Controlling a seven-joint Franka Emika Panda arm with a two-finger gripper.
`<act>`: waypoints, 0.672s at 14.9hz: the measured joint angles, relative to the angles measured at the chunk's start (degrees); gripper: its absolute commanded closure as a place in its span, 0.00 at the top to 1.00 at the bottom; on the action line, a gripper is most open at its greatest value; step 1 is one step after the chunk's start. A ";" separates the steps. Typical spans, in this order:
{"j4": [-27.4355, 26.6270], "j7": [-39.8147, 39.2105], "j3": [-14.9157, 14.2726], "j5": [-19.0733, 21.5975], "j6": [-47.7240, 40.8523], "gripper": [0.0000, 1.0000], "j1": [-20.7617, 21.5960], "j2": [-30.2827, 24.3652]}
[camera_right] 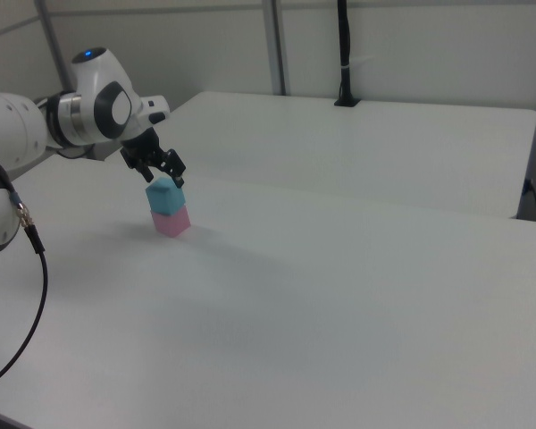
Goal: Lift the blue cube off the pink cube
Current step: 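Close the gripper on the light-blue cube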
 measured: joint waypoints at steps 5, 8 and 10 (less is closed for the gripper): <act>1.36 1.26 0.00 -2.36 0.87 0.49 0.64 2.59; 1.37 1.26 0.00 -3.44 0.87 0.07 0.68 2.60; 1.57 1.26 0.01 -3.80 0.87 0.08 0.67 2.58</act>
